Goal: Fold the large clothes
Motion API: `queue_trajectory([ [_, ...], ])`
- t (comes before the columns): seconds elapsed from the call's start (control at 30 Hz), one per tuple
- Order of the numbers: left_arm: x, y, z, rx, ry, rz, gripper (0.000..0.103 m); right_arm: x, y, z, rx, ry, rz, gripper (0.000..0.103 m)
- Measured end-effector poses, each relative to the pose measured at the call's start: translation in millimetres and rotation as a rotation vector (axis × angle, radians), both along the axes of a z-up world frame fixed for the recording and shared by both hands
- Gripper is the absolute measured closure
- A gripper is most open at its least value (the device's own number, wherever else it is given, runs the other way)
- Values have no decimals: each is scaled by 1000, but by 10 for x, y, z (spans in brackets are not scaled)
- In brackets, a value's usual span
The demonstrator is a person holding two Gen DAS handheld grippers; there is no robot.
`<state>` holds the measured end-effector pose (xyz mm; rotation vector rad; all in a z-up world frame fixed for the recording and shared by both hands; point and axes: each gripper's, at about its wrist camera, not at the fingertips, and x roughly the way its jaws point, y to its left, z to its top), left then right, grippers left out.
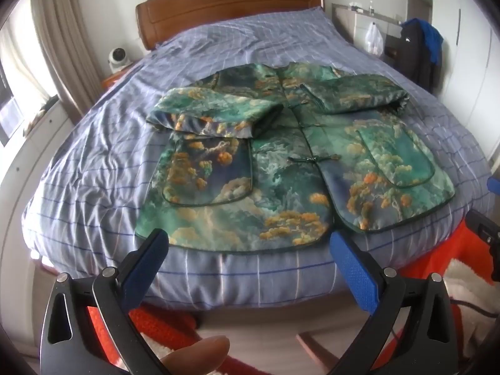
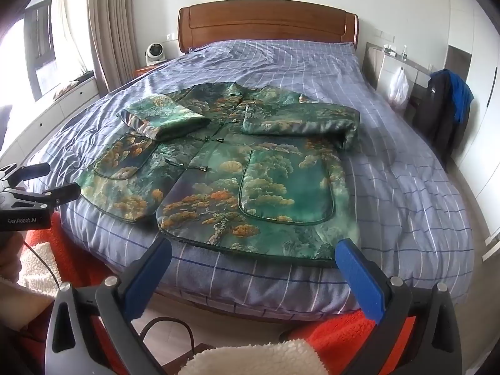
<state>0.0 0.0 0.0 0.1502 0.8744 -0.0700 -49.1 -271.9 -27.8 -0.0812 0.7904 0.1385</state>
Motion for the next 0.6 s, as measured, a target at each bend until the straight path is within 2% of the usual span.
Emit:
queue_trajectory([
  [0.4,-8,23,-14,4,18,-3,0,1,0,-16,3,6,1,0],
  [0.6,-13,26,-28,-11,-39,-1,0,4,-2,-19,4,6,2,0],
])
